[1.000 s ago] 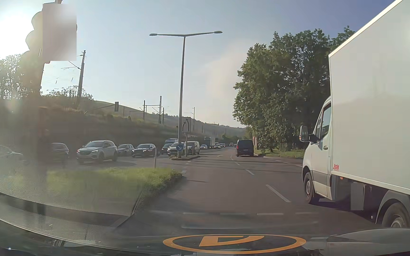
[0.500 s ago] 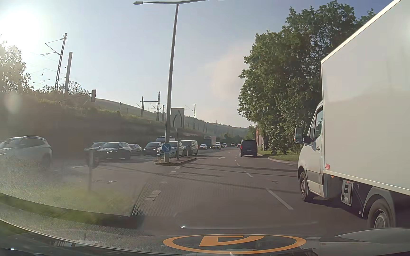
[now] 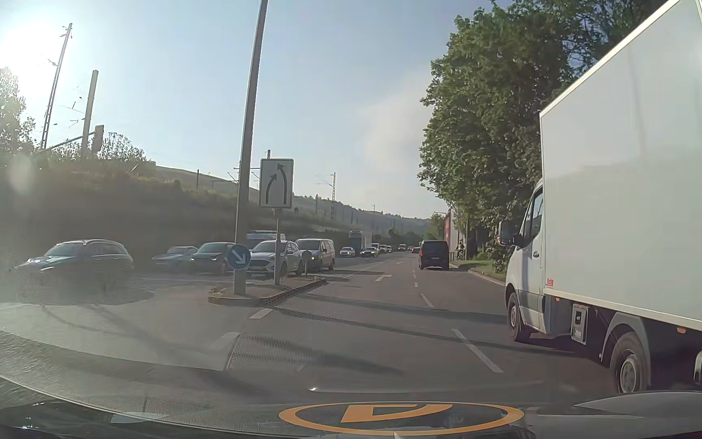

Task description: Follow the waypoints while adhering to traffic rules and regulations

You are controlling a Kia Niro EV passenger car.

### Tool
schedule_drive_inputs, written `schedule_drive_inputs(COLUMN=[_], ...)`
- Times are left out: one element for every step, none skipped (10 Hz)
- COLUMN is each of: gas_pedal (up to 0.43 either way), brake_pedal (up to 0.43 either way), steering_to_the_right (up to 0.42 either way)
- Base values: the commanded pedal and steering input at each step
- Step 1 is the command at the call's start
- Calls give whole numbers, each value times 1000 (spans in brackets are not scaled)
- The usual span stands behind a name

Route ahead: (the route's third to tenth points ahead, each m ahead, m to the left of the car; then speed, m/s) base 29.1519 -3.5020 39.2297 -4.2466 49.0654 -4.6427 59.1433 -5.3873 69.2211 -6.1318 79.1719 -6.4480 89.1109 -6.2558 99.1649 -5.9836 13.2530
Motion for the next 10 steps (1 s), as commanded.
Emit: schedule_drive_inputs(gas_pedal=[87,67,67,39,39,39,39,39,39,39], brake_pedal=[0,0,0,0,0,0,0,0,0,0], steering_to_the_right=[-4,-4,-1,3,5,5,5,7,11,14])
